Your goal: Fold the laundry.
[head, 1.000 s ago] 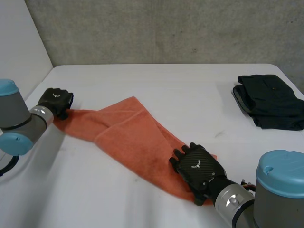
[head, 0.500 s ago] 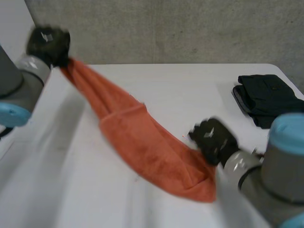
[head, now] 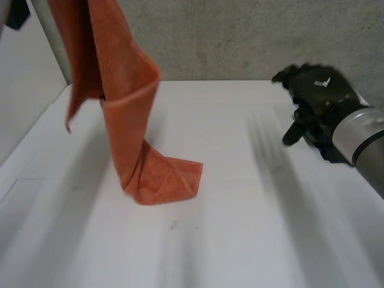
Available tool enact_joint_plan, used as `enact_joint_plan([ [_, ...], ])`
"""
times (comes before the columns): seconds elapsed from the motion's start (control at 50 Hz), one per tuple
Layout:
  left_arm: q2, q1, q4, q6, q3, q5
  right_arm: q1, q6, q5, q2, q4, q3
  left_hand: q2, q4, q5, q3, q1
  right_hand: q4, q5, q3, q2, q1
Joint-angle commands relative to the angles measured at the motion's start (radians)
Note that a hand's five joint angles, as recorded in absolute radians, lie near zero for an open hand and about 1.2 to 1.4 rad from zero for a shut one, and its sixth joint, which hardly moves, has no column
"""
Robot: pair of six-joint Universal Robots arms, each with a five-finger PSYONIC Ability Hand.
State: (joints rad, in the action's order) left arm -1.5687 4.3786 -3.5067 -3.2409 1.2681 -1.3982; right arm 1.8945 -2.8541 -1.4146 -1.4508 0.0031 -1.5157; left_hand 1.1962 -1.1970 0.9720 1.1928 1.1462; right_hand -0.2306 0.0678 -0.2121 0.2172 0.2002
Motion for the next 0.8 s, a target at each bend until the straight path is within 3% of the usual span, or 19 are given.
enact_joint_plan([
  [0.02,0.032,-0.007,0.018,-0.005,0.106,0.013,0.009,-0.253,0.137,0.124,0.14,0.032,0.2,-0.199,0.25,0.203,0.25,0.056,-0.068,0.038,-0.043,-0.026],
  [0.1,0.055,-0.014,0.02,-0.005,0.146,0.013,0.015,-0.396,0.183,0.173,0.164,0.077,0.2,-0.199,0.25,0.203,0.25,0.056,-0.068,0.038,-0.043,-0.026],
  [0.16,0.081,-0.031,0.02,-0.005,0.186,0.012,0.027,-0.613,0.207,0.248,0.187,0.155,0.2,-0.199,0.25,0.203,0.25,0.056,-0.068,0.038,-0.043,-0.026],
  [0.24,0.09,-0.042,0.02,-0.006,0.226,0.013,0.078,-0.792,0.243,0.3,0.196,0.21,0.2,-0.199,0.25,0.203,0.25,0.056,-0.068,0.038,-0.043,-0.026],
  [0.52,0.084,-0.105,0.014,-0.006,0.295,0.012,0.267,-0.953,0.229,0.337,0.123,0.227,0.2,-0.199,0.25,0.203,0.25,0.056,-0.068,0.038,-0.043,-0.026],
  [0.68,0.088,-0.129,0.015,-0.006,0.292,0.008,0.351,-0.992,0.2,0.452,0.069,0.307,0.2,-0.199,0.25,0.203,0.25,0.056,-0.068,0.038,-0.043,-0.026],
  [0.76,0.098,-0.137,0.017,-0.006,0.293,0.007,0.36,-0.985,0.131,0.533,0.054,0.365,0.2,-0.199,0.25,0.203,0.25,-0.215,0.203,-0.233,0.228,0.245],
  [0.8,0.113,-0.142,0.017,-0.006,0.295,0.005,0.36,-0.982,0.111,0.587,0.045,0.403,0.2,-0.199,0.25,0.203,0.25,-0.61,0.599,-0.629,0.624,0.641],
])
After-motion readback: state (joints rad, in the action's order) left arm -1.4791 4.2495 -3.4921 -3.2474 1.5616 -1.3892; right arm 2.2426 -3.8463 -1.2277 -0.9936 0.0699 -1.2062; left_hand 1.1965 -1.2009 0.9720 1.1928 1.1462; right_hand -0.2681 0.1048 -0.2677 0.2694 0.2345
